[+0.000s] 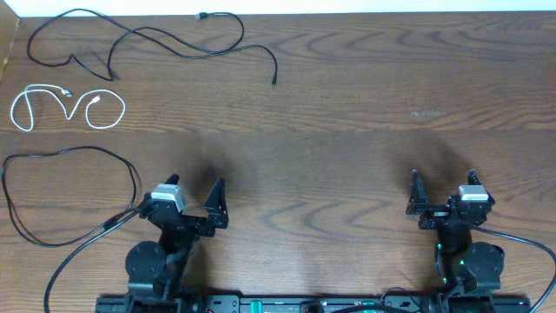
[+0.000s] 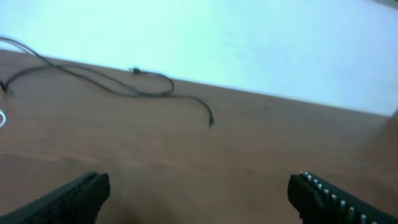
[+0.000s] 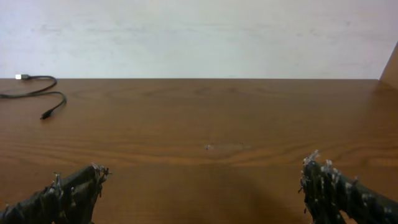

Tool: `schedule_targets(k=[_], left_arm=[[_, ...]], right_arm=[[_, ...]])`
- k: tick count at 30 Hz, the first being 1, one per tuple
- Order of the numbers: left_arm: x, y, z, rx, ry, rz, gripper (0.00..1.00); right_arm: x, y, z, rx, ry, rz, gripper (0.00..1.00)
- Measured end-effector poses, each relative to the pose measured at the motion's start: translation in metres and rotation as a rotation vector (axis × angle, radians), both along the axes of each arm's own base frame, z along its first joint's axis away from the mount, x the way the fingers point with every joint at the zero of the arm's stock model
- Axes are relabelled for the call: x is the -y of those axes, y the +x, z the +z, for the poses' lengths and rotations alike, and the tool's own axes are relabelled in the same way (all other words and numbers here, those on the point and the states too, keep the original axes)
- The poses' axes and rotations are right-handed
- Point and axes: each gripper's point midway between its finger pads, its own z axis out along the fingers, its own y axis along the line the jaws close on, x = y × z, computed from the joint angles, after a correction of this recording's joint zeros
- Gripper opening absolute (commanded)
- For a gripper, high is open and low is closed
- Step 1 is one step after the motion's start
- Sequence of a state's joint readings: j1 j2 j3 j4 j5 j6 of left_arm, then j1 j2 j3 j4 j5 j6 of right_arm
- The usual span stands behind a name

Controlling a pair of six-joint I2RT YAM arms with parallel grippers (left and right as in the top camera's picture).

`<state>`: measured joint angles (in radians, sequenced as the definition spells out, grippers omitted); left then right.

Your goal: Untangle cables

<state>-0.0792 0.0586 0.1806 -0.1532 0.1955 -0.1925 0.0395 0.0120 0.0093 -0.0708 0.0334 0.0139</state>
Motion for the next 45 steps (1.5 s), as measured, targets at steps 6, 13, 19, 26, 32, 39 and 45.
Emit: schedule_targets(k=[6, 13, 19, 26, 32, 39, 45], left_arm=[[-0.005, 0.008, -0.011, 0.069, -0.023, 0.035, 0.97], [-0.014, 0.013, -0.018, 0.098, -0.024, 0.084, 0.97], [-0.03, 0.014, -0.032, 0.049, 0.009, 0.164, 0.97], [-0.035, 0.013, -0.039, 0.022, 0.089, 0.178, 0.97], [-0.035, 0.013, -0.039, 0.034, 0.186, 0.168, 0.97], [-0.039, 0.013, -0.039, 0.037, 0.233, 0.18, 0.97], [-0.044, 0.013, -0.039, 0.033, 0.23, 0.202, 0.97]], right_arm=[[0.0, 0.0, 0.0, 0.0, 0.0, 0.0, 0.99], [0.0, 0.0, 0.0, 0.0, 0.0, -0.001, 0.99], [0.0, 0.0, 0.0, 0.0, 0.0, -0.001, 0.99], [0.0, 0.0, 0.0, 0.0, 0.0, -0.001, 0.99], [0.0, 0.0, 0.0, 0.0, 0.0, -0.001, 0.99], [0.0, 0.0, 0.0, 0.0, 0.0, -0.001, 0.99], [0.0, 0.0, 0.0, 0.0, 0.0, -0.001, 0.99]])
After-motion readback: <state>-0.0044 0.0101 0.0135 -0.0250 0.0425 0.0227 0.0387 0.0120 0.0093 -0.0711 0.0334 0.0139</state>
